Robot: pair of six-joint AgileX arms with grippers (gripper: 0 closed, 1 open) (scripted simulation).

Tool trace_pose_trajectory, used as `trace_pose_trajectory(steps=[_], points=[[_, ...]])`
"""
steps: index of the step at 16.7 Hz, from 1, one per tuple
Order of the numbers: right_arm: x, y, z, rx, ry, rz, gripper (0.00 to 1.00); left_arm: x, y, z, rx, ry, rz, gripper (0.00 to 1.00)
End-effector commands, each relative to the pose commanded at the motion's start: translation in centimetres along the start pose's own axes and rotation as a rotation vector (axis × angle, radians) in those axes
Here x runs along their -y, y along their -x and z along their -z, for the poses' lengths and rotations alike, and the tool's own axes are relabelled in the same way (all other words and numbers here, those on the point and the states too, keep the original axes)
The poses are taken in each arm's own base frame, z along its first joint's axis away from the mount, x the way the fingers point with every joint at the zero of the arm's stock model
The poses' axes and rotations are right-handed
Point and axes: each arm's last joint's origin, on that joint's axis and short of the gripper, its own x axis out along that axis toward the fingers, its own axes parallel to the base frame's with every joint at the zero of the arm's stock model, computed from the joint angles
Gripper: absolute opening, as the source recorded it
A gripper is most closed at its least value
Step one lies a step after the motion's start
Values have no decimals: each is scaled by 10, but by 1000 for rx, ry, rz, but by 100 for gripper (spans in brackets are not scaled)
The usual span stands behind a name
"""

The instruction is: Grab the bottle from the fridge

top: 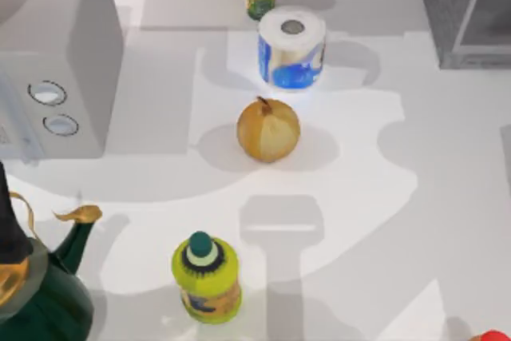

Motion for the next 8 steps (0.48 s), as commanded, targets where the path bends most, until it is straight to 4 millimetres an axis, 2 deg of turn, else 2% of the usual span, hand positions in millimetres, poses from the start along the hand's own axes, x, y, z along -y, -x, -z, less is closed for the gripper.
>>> trace_pose_trajectory(steps=[2,8], points=[[0,0,0,0,0,0,2,0,0,0,0,0,0,100],[0,0,0,0,0,0,0,0,0,0,0,0,0,100]])
